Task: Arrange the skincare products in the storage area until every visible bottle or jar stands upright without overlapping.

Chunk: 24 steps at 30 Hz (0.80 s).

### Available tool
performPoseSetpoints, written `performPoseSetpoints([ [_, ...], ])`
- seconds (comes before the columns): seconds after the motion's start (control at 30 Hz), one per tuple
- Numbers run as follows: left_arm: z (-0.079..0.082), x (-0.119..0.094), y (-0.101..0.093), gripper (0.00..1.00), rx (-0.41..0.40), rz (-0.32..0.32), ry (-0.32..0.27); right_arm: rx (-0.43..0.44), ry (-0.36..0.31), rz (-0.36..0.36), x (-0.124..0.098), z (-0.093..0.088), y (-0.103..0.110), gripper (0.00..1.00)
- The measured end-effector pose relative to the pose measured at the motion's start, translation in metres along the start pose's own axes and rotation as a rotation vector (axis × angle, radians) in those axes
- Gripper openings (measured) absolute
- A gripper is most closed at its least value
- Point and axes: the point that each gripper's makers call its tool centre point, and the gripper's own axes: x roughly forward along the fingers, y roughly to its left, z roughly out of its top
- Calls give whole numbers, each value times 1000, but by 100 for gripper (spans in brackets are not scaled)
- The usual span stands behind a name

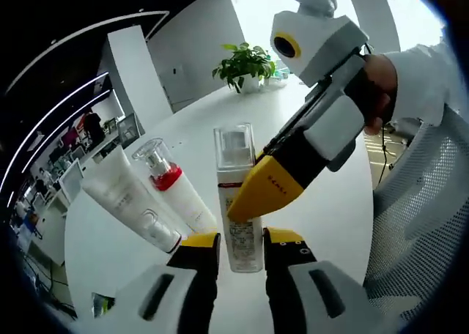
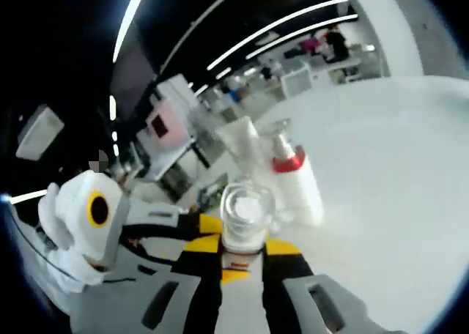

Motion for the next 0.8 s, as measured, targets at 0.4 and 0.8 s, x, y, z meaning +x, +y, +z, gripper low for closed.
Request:
performPoseSetpoints([
  [0.4, -10, -4, 6, 25, -28, -14, 47, -236, 46, -199, 19, -1, -29, 13],
  [0.8, -30, -15, 15, 26, -52, -27, 112, -263, 46, -320, 30, -3, -42, 13],
])
